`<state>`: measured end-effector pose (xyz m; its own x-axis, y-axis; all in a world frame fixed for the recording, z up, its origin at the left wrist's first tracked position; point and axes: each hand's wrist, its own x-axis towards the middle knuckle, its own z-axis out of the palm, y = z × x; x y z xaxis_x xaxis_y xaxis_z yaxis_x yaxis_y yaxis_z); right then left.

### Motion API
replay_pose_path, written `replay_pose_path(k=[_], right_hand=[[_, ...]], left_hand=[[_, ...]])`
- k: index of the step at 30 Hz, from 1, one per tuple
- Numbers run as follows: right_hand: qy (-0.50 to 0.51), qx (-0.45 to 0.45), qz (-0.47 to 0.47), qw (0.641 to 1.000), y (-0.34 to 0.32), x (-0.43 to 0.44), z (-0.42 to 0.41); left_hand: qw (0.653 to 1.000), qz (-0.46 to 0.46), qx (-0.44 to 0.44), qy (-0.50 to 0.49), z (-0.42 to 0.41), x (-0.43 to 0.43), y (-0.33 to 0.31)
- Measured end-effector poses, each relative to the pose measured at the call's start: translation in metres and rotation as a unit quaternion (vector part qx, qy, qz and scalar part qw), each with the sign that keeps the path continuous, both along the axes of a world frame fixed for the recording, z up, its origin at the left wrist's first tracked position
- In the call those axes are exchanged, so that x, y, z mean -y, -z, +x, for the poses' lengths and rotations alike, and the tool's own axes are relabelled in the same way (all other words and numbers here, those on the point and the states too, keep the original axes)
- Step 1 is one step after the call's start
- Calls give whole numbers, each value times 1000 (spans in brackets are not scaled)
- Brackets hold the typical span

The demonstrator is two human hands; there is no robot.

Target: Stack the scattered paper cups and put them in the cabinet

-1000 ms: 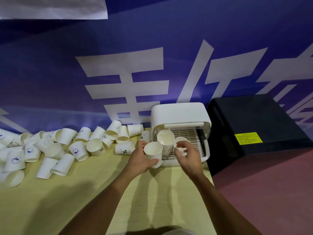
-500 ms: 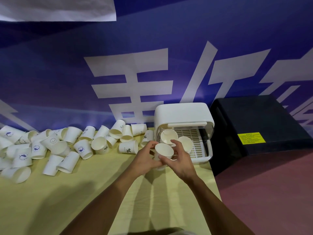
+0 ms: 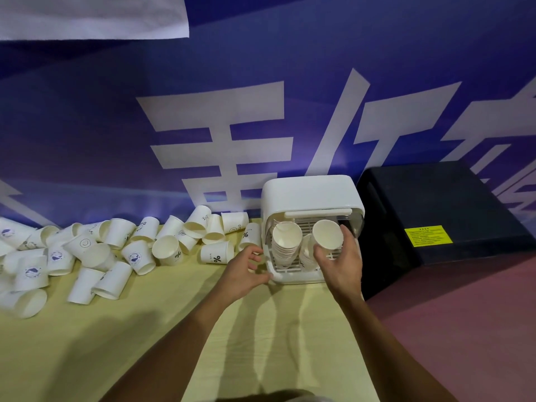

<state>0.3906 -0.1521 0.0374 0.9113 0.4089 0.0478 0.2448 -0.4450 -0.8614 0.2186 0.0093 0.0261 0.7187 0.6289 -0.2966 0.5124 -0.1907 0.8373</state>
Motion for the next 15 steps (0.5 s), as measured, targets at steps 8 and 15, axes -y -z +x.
replay_pose_path(k=[8, 15], right_hand=[[-30, -7, -19, 999, 12, -12, 3], [-62, 22, -155, 986, 33, -9, 4]], left_hand=[[1000, -1, -14, -2, 3, -5, 5], [1000, -5, -18, 2, 10, -4, 12]])
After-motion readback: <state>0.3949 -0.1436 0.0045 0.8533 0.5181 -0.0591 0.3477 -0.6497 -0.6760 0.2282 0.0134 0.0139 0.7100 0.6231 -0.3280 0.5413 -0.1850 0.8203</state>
